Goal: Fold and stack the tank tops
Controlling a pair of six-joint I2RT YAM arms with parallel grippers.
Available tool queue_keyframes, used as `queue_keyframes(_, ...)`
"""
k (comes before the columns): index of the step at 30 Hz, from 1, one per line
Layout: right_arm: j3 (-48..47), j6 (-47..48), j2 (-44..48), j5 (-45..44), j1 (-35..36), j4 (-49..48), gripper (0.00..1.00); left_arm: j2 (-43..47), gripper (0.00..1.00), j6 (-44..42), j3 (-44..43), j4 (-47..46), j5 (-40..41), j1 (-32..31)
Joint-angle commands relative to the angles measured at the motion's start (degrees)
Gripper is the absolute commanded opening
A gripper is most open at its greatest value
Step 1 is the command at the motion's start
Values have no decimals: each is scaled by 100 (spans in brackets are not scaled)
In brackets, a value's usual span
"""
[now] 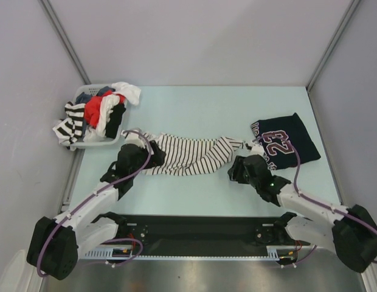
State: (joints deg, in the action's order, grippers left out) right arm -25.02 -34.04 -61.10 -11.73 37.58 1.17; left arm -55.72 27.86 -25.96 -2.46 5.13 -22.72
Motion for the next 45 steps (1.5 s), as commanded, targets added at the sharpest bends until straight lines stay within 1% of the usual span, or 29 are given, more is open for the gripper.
queue_keyframes(1,155,-271,930,-479,82,120,58,-140,94,-236,-111,-465,-468,-153)
queue_keyframes(2,94,-183,1012,-497,74,164,66,-245,95,-254,-138,-536,-617,-215)
queue_keyframes(3,6,-51,1039,-471,74,173,67,-463,94,-289,-199,-536,-653,-285)
queue_keyframes(4,-142,81,987,-436,56,191,67,-622,95,-377,-356,-510,-688,-442)
queue_keyframes(5,-553,369,725,-418,30,382,66,-763,95,-430,-453,-449,-697,-539)
queue_keyframes(7,-1091,599,268,-348,-5,812,65,-1150,94,-561,-664,-422,-776,-794)
queue_keyframes(8,-1346,792,-231,-313,-5,971,65,-1264,94,-597,-709,-457,-811,-882)
queue_keyframes(9,-1818,863,-444,-313,3,1103,65,-1379,94,-641,-761,-475,-846,-962)
queue_keyframes(12,-2313,1039,-1026,-173,-5,1316,64,-1853,95,-825,-999,-449,-961,-1260)
queue_keyframes(18,-2280,1040,-1141,65,-172,1105,64,-2741,97,-1212,-1658,-255,-530,-1797)
queue_keyframes(22,-2060,926,-983,171,-295,1061,64,-3233,96,-1396,-2105,-281,-539,-2121)
queue_keyframes(24,-1929,891,-869,205,-383,1070,64,-3583,93,-1441,-2255,-247,-530,-2219)
queue_keyframes(27,-1753,891,-535,346,-611,1061,63,-3997,66,-1564,-2545,-45,-591,-2333)
queue_keyframes(28,-1718,891,-456,381,-725,1087,63,-4034,47,-1607,-2616,-18,-635,-2377)
queue_keyframes(29,-1656,908,-325,399,-778,1105,63,-4025,39,-1599,-2608,-35,-618,-2412)
queue_keyframes(31,-1603,943,-218,495,-901,1166,62,-3807,29,-1643,-2425,-175,-627,-2552)
queue_keyframes(32,-1577,961,-131,522,-1006,1192,62,-3701,17,-1652,-2353,-333,-644,-2614)
queue_keyframes(33,-1524,970,-95,592,-1051,1219,62,-3596,10,-1678,-2274,-412,-662,-2684)
queue_keyframes(34,-1480,987,-51,627,-1103,1228,62,-3394,0,-1791,-2161,-526,-645,-2876)
queue_keyframes(36,-1358,1013,37,697,-1227,1254,62,-3244,0,-1976,-2081,-580,-181,-3167)
queue_keyframes(37,-1322,1022,63,759,-1297,1254,62,-3139,0,-2238,-2019,-598,22,-3516)
queue_keyframes(38,-1287,1040,89,812,-1393,1263,62,-3120,0,-2389,-2010,-607,528,-3720)
queue_keyframes(39,-1243,1057,133,899,-1446,1263,62,-3120,0,-2547,-2001,-607,760,-3922)
queue_keyframes(40,-1190,1058,160,935,-1490,1280,62,-3146,1,-2888,-2001,-607,979,-4333)
queue_keyframes(41,-1172,1075,160,996,-1543,1281,63,-3294,3,-3065,-2027,-581,1234,-4529)
queue_keyframes(42,-1164,1066,177,1101,-1657,1307,62,-3391,9,-3206,-2062,-554,1611,-4713)
queue_keyframes(43,-1164,1084,195,1120,-1693,1350,63,-3680,32,-3442,-2185,-458,1797,-5037)
queue_keyframes(44,-1172,1084,221,1120,-1719,1377,63,-3830,46,-3541,-2247,-422,1999,-5206)
queue_keyframes(45,-1172,1084,230,1120,-1763,1412,63,-3971,57,-3707,-2317,-396,2480,-5495)
